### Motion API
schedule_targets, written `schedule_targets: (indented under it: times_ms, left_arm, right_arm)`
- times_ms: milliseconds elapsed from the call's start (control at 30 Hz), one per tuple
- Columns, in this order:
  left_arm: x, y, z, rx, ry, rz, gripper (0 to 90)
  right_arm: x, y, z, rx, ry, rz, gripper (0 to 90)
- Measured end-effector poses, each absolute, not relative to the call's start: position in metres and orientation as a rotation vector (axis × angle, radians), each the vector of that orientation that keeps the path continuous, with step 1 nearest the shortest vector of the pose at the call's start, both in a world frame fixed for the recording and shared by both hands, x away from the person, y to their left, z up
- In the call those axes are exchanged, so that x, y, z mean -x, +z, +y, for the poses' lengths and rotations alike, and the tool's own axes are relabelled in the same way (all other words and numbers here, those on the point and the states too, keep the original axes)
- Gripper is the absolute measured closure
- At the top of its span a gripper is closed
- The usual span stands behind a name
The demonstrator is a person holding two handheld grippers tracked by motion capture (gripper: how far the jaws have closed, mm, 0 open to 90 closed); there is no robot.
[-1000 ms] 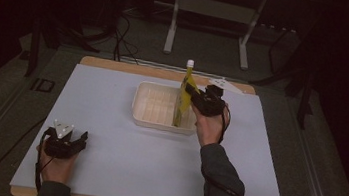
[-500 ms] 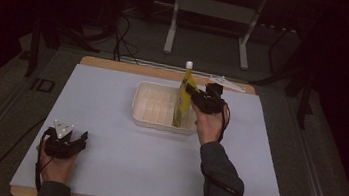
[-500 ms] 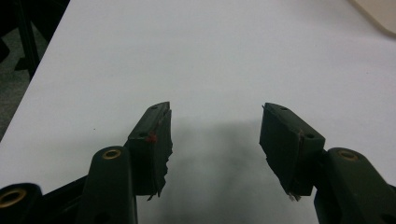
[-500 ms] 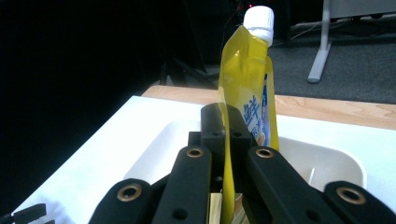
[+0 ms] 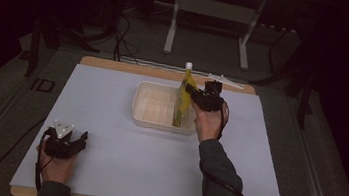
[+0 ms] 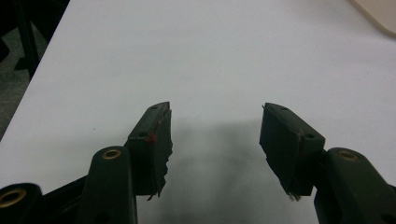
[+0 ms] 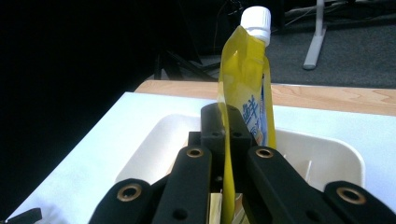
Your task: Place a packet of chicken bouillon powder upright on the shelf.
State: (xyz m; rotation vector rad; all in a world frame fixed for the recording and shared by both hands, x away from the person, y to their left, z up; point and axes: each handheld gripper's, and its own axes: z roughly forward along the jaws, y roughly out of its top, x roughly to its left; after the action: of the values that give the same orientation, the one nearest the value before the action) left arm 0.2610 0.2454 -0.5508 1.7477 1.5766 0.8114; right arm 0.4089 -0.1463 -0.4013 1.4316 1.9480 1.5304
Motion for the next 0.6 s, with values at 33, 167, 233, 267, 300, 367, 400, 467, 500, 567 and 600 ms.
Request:
schedule_targets:
  times_ms: [33, 167, 233, 267, 300, 367, 400, 467, 500, 567, 600]
  left_arm:
    - [-0.2611, -0.5508, 0.2454, -1.747, 0.811, 1.577, 43.7]
    - [-0.2611, -0.5509, 0.2453, -1.747, 0.812, 1.577, 43.7]
    - [-0.2611, -0.5509, 0.2453, -1.747, 0.812, 1.577, 43.7]
    - [-0.2609, -0.5508, 0.2455, -1.745, 0.812, 1.578, 43.7]
    - [-0.2609, -0.5508, 0.2456, -1.744, 0.812, 1.578, 43.7]
    - [-0.2609, -0.5508, 0.2456, -1.744, 0.812, 1.578, 43.6]
    - [-0.2609, -0.5508, 0.2455, -1.745, 0.813, 1.578, 43.6]
    - [-0.2608, -0.5507, 0.2456, -1.743, 0.812, 1.578, 43.6]
    - [-0.2608, -0.5507, 0.2457, -1.742, 0.813, 1.578, 43.6]
    - [-0.2607, -0.5507, 0.2458, -1.741, 0.813, 1.577, 43.6]
    - [-0.2607, -0.5507, 0.2458, -1.74, 0.813, 1.577, 43.6]
  right_arm:
    - [-0.4094, -0.4012, -0.1464, -1.437, 1.53, 1.948, 90.0]
    - [-0.4105, -0.4012, -0.1452, -1.444, 1.523, 1.956, 90.0]
    - [-0.411, -0.4017, -0.1446, -1.445, 1.521, 1.959, 90.0]
    - [-0.4113, -0.4019, -0.1443, -1.447, 1.52, 1.961, 90.0]
    - [-0.412, -0.4032, -0.1435, -1.449, 1.512, 1.965, 90.0]
    - [-0.4124, -0.4043, -0.1426, -1.453, 1.511, 1.97, 90.0]
    - [-0.4126, -0.4047, -0.1422, -1.454, 1.51, 1.97, 90.0]
    - [-0.4125, -0.4052, -0.1411, -1.459, 1.506, 1.972, 90.0]
    - [-0.4124, -0.4054, -0.1404, -1.459, 1.504, 1.971, 90.0]
    - [-0.4124, -0.4058, -0.1395, -1.459, 1.504, 1.974, 90.0]
    - [-0.4125, -0.4059, -0.1391, -1.459, 1.503, 1.973, 90.0]
